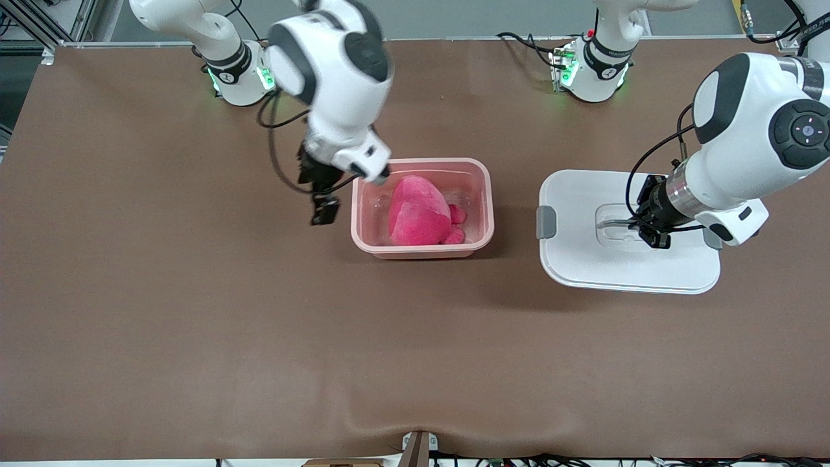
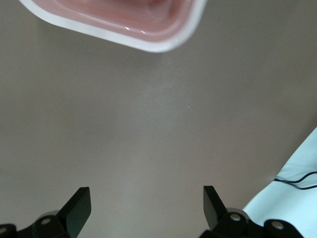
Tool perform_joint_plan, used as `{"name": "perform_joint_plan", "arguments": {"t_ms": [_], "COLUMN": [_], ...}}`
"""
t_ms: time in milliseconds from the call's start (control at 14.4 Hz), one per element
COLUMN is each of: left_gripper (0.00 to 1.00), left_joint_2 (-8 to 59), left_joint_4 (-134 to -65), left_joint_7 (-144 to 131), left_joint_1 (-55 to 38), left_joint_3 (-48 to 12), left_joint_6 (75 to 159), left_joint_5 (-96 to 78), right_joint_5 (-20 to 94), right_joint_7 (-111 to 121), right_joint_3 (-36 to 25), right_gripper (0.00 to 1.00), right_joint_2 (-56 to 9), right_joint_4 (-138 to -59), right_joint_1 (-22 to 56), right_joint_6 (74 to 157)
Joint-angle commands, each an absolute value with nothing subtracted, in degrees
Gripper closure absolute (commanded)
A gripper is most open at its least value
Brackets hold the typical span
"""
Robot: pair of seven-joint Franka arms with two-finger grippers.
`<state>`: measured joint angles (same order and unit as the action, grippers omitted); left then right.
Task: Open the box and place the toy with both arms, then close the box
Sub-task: 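Withdraw the right gripper from the box toward its rest side, then carry the lid over the box with the left gripper and lower it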
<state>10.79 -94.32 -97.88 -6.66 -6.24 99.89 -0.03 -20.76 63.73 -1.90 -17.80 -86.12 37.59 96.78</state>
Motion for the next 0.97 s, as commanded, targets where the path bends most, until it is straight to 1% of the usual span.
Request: {"name": "perform_joint_plan", "arguments": {"t_ms": [0,346,554,693,901], "left_gripper": [1.0,1.0,1.0,1.0,1.0], "left_joint_2": [8.88,9.49,9.75,10.1,10.72], "left_joint_4": [-95.71,-95.01,-95.01,-95.01,-94.83], "left_joint_7": [-98.43,-103.18,-103.45,-104.67,-108.62], "left_joint_1": [-6.85,-6.77,-7.2,-7.99,-9.66], "left_joint_3": [-7.03,-11.33,-12.22,-13.09,-14.59], "left_joint_6": [100.02,100.11,100.37,100.55,101.07], "left_joint_5": [-0.09,-0.26,-3.33,-4.31,-3.96], "right_joint_5": [-12.77,-10.46,-9.06,-5.73,-0.98], "right_joint_7": [60.93,50.9,50.71,49.49,47.99], "right_joint_3": [-0.7,-0.62,-0.62,-0.7,-0.7], "right_gripper": [0.0,0.0,0.0,0.0,0.0], "right_joint_2": [-15.82,-14.07,-9.33,-5.73,-2.65], "right_joint_4": [-86.75,-87.62,-88.68,-92.44,-95.0], "right_joint_1": [28.07,15.58,9.6,4.69,-2.01], "right_joint_6": [99.05,99.67,98.79,98.7,97.13]}}
